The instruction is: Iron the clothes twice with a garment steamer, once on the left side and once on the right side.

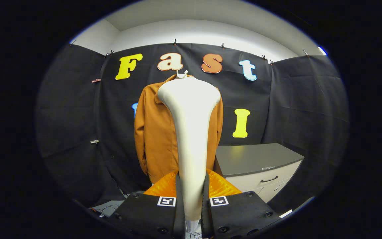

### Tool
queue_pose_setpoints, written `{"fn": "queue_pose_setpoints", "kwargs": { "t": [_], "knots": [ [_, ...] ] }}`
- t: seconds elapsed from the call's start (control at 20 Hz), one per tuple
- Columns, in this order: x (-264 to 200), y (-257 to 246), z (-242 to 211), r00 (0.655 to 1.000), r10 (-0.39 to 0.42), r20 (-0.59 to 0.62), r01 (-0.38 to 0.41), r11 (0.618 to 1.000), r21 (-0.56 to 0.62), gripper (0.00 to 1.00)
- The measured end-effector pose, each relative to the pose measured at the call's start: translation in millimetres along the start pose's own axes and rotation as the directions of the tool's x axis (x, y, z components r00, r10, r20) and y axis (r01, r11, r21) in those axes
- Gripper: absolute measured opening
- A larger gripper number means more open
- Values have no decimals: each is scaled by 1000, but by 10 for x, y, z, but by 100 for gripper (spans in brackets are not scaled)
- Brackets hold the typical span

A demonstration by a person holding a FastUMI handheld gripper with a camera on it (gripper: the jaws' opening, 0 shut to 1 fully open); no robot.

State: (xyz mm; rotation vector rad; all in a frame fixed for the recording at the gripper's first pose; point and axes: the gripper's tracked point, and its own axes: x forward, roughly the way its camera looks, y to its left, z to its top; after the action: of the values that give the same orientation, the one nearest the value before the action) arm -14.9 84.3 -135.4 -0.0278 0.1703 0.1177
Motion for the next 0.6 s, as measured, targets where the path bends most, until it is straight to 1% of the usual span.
{"fn": "queue_pose_setpoints", "kwargs": {
  "t": [0.2,0.4,0.6],
  "knots": [
    [-181,-21,67,999,-15,51,15,1000,-12,22],
    [-401,39,109,997,6,77,-5,1000,-18,22],
    [-554,35,77,997,17,76,-17,1000,-7,22]
  ]
}}
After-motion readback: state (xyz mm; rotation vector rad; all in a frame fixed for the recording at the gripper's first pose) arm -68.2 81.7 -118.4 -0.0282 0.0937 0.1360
